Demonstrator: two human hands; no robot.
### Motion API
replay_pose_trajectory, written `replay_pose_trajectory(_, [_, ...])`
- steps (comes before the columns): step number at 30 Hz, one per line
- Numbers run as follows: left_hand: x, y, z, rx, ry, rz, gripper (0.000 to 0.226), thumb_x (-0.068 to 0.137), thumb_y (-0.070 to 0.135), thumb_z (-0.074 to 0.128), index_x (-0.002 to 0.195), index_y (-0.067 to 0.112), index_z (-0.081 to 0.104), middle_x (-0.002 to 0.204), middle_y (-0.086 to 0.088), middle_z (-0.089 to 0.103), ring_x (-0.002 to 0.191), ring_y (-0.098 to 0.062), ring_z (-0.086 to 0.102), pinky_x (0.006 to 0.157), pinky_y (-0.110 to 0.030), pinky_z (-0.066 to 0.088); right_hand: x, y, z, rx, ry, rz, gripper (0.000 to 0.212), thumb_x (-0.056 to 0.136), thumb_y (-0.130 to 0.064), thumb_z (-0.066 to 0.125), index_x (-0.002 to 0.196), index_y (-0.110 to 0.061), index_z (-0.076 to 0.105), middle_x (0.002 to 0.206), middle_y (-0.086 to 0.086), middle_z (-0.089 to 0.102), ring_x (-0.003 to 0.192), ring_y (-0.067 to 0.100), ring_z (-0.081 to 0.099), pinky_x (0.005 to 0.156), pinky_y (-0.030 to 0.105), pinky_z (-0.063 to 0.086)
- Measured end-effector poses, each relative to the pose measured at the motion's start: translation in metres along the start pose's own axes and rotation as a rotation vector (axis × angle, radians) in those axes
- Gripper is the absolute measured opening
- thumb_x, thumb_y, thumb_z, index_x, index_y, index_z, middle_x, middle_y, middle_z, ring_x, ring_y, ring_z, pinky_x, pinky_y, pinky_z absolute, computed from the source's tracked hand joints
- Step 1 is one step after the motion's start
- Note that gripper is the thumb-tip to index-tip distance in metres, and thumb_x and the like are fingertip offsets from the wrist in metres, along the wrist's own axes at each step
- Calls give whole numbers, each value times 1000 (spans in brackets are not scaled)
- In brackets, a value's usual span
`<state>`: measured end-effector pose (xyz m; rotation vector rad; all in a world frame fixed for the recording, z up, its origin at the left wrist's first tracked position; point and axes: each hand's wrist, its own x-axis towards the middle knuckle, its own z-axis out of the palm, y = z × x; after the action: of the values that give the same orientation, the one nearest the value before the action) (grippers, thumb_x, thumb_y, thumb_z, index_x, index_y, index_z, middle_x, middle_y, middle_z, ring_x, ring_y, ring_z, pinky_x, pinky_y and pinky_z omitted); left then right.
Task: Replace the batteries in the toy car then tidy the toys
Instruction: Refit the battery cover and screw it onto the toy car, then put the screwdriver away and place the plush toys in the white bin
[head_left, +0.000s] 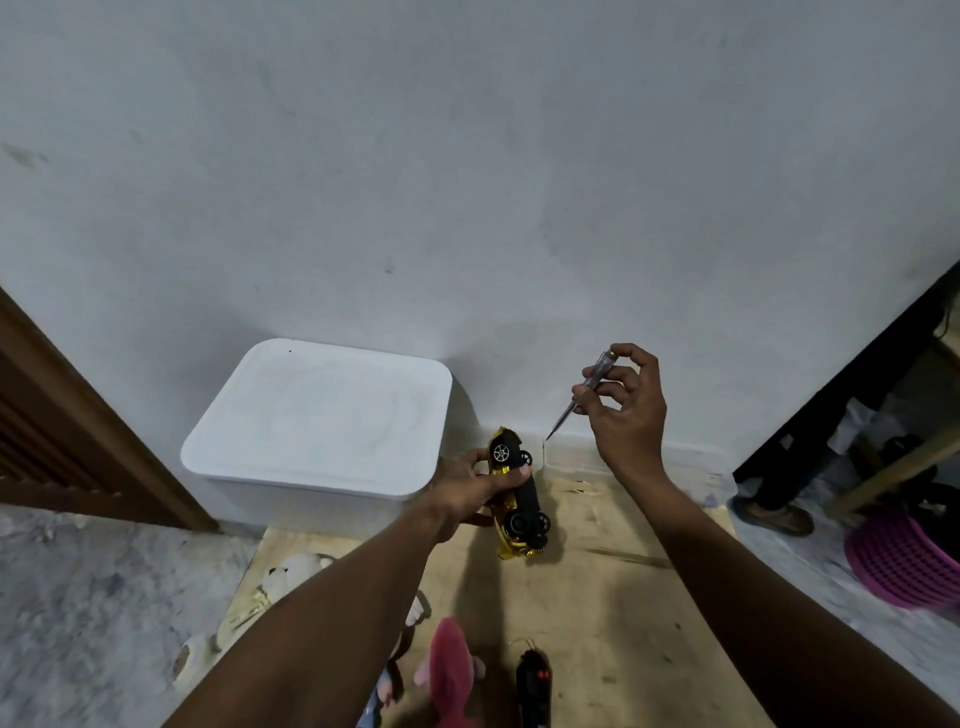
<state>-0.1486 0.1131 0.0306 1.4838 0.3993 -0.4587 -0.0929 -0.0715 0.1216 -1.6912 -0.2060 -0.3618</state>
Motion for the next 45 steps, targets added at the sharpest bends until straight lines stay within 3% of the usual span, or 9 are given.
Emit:
replay_pose_trajectory(2, [1, -5, 3, -41, -2, 21, 68, 68, 45, 86, 126, 29, 53, 117, -3, 67, 104, -21, 67, 95, -47, 53, -1, 1, 0, 3, -4, 6, 57, 83, 8, 71, 114, -36, 51, 96, 9, 69, 78, 25, 70, 68, 51, 61])
replay_pose_trajectory(5, [-2, -11, 9, -122, 16, 51, 64, 73, 32, 85, 128, 26, 52, 113, -6, 69, 97, -22, 71, 78, -38, 60, -1, 2, -1, 5, -6, 14, 57, 83, 8, 70, 114, -35, 52, 95, 10, 69, 75, 25, 70, 67, 52, 61])
replay_pose_trajectory(11, [0, -25, 17, -70, 52, 12, 79, 60, 65, 81, 126, 39, 47, 115, -1, 68, 102, -21, 68, 93, -47, 54, -6, 7, -3, 0, -15, 35, 57, 82, 9, 70, 114, -36, 52, 95, 9, 69, 75, 26, 70, 66, 51, 61])
replay_pose_trajectory(16, [-3, -26, 21, 20, 51, -30, 53, 94, 49, 57, 137, 32, 32, 118, 0, 56, 89, -11, 57, 62, -26, 46, -11, 16, -7, -7, -32, 60, 56, 82, 8, 71, 117, -31, 51, 95, 7, 69, 76, 26, 71, 67, 48, 62])
replay_pose_trajectory(23, [4, -55, 30, 262, 231, 40, 80, 79, 45, 77, 146, 30, 35, 137, 0, 54, 124, -24, 53, 102, -38, 44, -18, 38, -9, -29, -82, 106, 57, 82, 8, 71, 122, -27, 51, 96, 4, 69, 80, 23, 71, 68, 43, 63])
replay_pose_trajectory(32, [17, -72, 41, 859, 531, -20, 73, 68, 63, 75, 132, 38, 50, 121, 3, 66, 110, -24, 64, 84, -33, 50, -23, 89, -8, -130, -191, 147, 56, 83, 7, 71, 124, -26, 51, 94, 2, 69, 81, 20, 71, 69, 46, 63])
replay_pose_trajectory(37, [30, -87, 41, 951, 532, -112, 79, 66, 71, 70, 131, 34, 45, 128, -3, 56, 104, -26, 65, 83, -35, 53, -23, 116, -5, -185, -277, 171, 57, 84, 5, 71, 128, -25, 51, 96, 5, 68, 82, 16, 69, 69, 43, 63])
replay_pose_trajectory(41, [34, -104, 42, 954, 501, -146, 95, 67, 70, 68, 142, 32, 24, 146, -5, 34, 119, -30, 55, 87, -39, 50, -23, 134, 1, -194, -333, 161, 56, 83, 4, 72, 126, -26, 51, 93, 4, 68, 79, 20, 69, 67, 45, 62])
replay_pose_trajectory(45, [36, -103, 41, 944, 490, -156, 96, 66, 74, 66, 140, 32, 22, 144, -6, 34, 124, -31, 49, 88, -42, 50, -19, 145, 9, -223, -355, 180, 58, 82, 4, 72, 127, -28, 51, 95, 4, 68, 80, 21, 70, 67, 42, 62])
